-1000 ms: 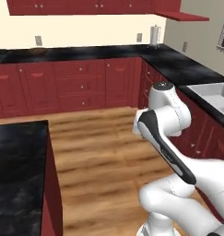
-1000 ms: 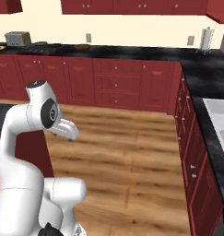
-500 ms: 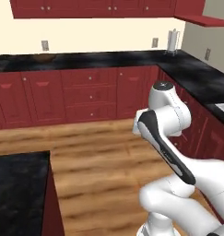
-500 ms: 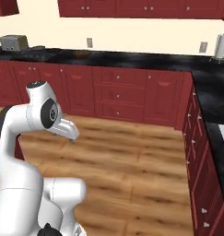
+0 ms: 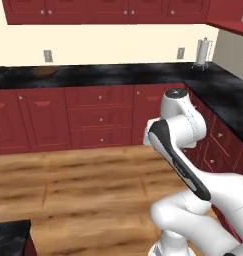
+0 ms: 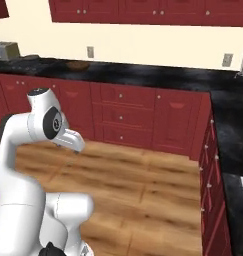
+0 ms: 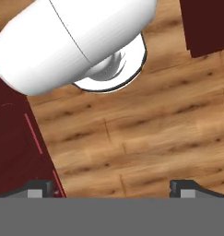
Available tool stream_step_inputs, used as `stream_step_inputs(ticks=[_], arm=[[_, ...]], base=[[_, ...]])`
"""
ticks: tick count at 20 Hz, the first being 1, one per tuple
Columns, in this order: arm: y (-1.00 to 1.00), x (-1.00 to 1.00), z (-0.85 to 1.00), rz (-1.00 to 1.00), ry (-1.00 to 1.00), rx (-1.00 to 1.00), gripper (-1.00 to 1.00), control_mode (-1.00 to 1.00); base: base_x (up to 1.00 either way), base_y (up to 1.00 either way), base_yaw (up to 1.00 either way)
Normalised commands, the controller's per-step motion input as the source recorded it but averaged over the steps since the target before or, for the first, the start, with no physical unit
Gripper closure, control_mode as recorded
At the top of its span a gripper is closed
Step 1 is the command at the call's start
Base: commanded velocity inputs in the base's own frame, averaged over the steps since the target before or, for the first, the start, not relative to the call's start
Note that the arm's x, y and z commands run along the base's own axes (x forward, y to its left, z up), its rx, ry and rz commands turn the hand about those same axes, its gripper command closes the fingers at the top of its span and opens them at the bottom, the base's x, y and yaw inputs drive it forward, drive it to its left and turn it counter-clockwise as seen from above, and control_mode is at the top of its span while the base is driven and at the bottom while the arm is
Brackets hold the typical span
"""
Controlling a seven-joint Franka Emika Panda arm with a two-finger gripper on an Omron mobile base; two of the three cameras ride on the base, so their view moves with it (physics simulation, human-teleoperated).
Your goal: Place one of the steaks on the plate and the other in the bowl. Then place the bowl in the fridge.
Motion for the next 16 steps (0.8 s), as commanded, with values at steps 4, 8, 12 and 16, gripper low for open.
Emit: stream_step_inputs(ticks=[4,8,12,16], arm=[[0.00,0.00,0.00,0.00,0.00,0.00,-1.00,1.00],[0.00,0.00,0.00,0.00,0.00,0.00,-1.00,1.00],[0.00,0.00,0.00,0.00,0.00,0.00,-1.00,1.00],[0.00,0.00,0.00,0.00,0.00,0.00,-1.00,1.00]], base=[[1.00,-0.56,0.10],[1.00,-0.27,0.02],[1.00,0.58,-0.09],[1.00,0.99,-0.28]])
